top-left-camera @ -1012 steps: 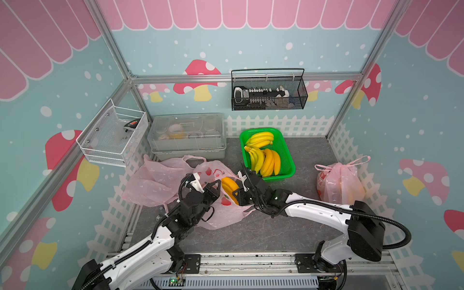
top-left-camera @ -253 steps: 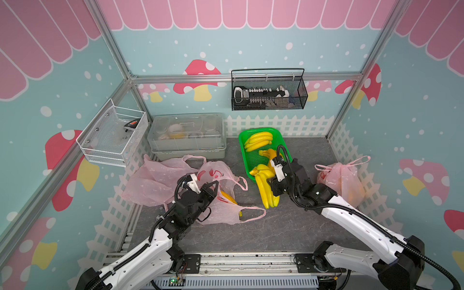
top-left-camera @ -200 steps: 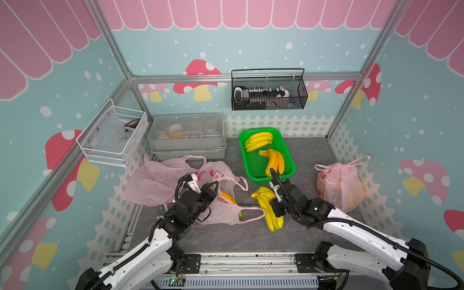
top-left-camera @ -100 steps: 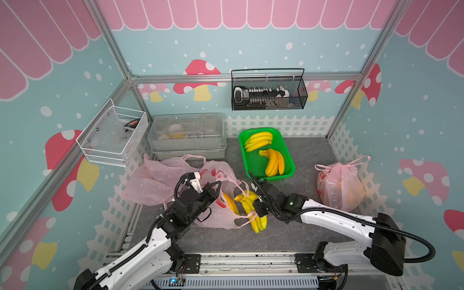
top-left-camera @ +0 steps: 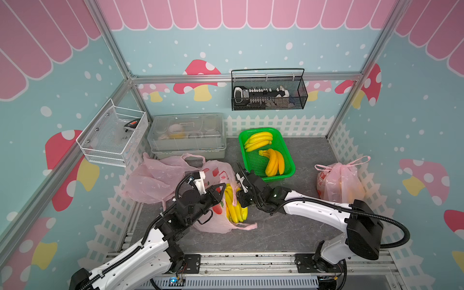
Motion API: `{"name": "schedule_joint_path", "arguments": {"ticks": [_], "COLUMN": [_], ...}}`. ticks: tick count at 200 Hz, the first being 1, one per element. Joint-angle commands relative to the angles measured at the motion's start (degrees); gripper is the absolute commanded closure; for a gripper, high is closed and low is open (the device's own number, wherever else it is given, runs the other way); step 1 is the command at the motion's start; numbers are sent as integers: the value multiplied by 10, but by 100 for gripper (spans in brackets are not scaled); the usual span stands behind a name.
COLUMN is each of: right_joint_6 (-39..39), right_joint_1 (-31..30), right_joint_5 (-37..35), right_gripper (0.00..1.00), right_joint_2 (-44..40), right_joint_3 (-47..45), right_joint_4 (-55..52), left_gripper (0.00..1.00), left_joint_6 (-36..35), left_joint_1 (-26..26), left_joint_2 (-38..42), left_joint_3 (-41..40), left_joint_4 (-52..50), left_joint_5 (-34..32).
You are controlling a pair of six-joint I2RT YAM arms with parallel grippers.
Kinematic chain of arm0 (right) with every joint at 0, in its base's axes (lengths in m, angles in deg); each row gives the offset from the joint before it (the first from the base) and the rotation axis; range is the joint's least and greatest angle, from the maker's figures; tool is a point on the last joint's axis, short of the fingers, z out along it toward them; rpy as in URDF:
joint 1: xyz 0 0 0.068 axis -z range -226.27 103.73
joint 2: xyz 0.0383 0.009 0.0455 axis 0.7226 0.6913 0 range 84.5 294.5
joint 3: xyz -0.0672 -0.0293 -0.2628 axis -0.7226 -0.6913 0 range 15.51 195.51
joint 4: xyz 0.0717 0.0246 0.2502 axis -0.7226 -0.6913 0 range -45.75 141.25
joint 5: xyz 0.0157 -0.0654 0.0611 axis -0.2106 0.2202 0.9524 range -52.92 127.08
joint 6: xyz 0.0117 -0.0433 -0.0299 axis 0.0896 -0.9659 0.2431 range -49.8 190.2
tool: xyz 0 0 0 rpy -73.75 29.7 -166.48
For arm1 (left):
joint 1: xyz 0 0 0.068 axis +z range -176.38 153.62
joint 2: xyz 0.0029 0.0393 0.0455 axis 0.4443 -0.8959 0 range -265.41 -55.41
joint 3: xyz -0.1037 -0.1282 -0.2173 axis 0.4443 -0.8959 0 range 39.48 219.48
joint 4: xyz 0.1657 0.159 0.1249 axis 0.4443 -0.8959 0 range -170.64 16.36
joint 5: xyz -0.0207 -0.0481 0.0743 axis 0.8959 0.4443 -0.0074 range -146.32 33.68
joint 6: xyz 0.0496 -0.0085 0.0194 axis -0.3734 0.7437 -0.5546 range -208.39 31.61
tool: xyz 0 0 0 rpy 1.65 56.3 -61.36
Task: Place the banana into a plastic bag & tie a knot
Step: Place the banana into the plastic bag.
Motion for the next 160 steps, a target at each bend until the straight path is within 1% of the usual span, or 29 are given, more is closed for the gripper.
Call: {"name": "schedule_joint_path", "arguments": {"ticks": [1, 29, 47, 71, 86, 106, 118, 128, 142, 160], "right_joint_6": [37, 75, 105, 144, 156, 155, 148, 148, 151, 153], "right_joint_1": [-3, -2, -2, -1, 1, 4, 7, 9, 14, 17], "right_joint_5": [7, -4, -12, -23, -22, -46, -54, -74, -83, -69], "right_gripper": [77, 77, 77, 77, 77, 74, 73, 71, 68, 63], "right_joint_2": [2, -12, -29, -26, -7, 34, 61, 83, 113, 148], "right_joint_3": [23, 17, -4, -25, -26, -3, -3, 3, 8, 19], "right_joint_4": [57, 89, 131, 194, 236, 232, 255, 247, 250, 257], "left_gripper": [100, 100, 100, 100, 100, 100, 100, 100, 100, 100], "left_joint_6": [-23, -20, -20, -13, -9, 2, 11, 18, 32, 44], "left_joint_1": [-16, -19, -19, -20, -20, -20, -20, -20, -20, -18], "left_joint_2": [5, 6, 5, -1, -9, -19, -26, -30, -33, -30], "left_joint_3": [22, 22, 22, 23, 22, 12, 5, -2, -15, -29], "left_joint_4": [-21, -20, -11, 8, 18, 37, 48, 55, 68, 81], "left_joint_5": [-23, -24, -19, -13, -10, -8, -7, -9, -11, -17]}}
